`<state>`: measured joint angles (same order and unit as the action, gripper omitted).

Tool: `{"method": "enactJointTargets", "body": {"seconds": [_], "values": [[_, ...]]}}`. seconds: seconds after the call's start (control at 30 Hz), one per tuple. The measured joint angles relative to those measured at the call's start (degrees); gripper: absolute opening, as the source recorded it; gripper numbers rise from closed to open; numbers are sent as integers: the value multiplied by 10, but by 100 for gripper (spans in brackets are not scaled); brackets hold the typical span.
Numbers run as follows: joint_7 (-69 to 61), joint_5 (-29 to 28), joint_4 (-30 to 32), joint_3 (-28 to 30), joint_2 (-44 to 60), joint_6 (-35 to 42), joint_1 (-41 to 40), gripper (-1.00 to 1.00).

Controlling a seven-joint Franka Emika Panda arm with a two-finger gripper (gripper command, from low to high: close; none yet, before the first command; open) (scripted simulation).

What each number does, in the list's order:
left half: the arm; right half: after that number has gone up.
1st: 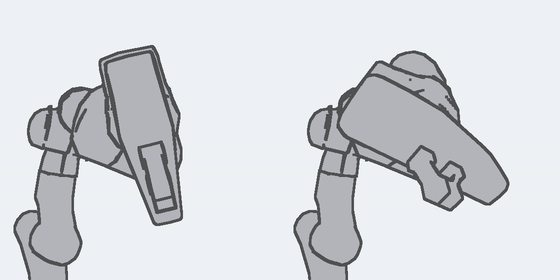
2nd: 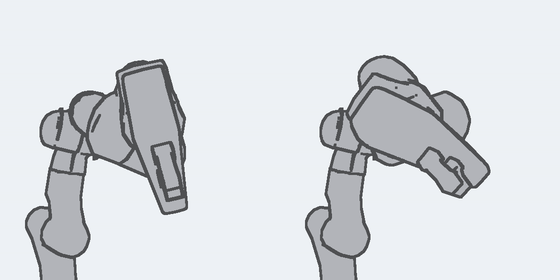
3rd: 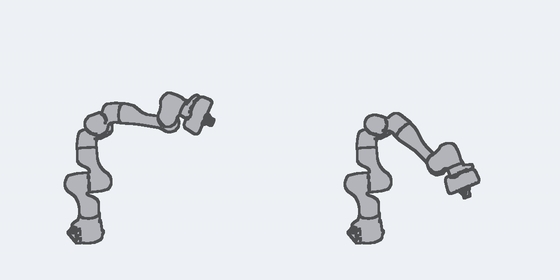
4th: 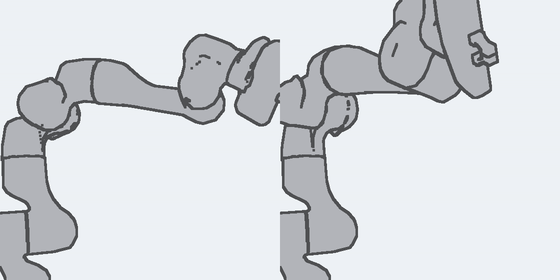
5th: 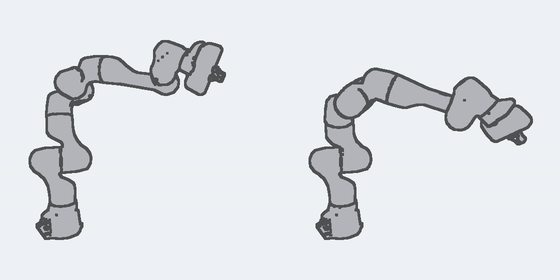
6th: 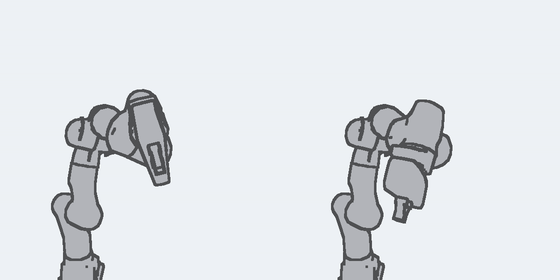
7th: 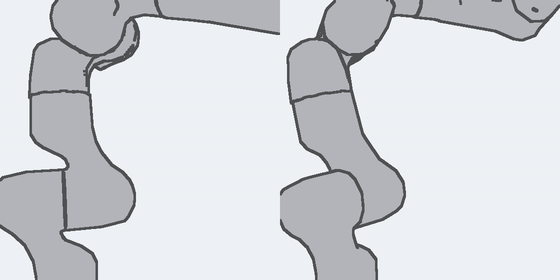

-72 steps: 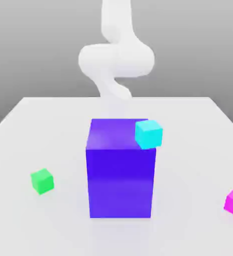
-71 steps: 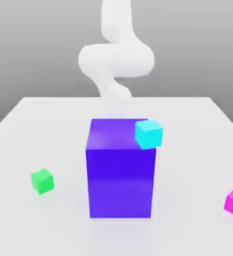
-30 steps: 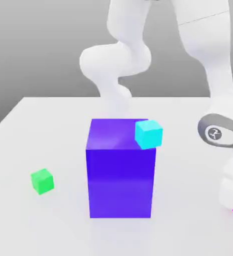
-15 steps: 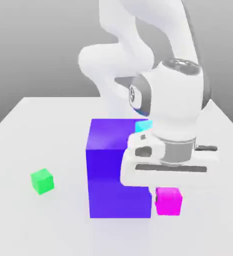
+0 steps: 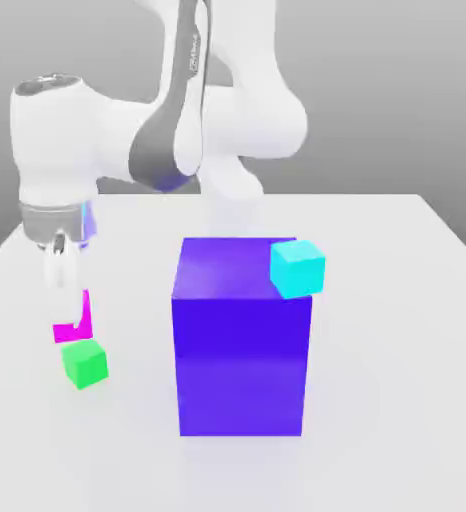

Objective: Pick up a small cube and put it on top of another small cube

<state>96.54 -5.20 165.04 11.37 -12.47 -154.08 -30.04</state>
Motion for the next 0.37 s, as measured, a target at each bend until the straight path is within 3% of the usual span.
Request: {"method": "enactJointTargets", "body": {"seconds": [0.23,0.27,0.37], "values": [[-24,55,9,12,122,-117,7,-100],[-35,72,8,7,142,-135,7,100],[-35,72,8,7,142,-135,8,100]]}}
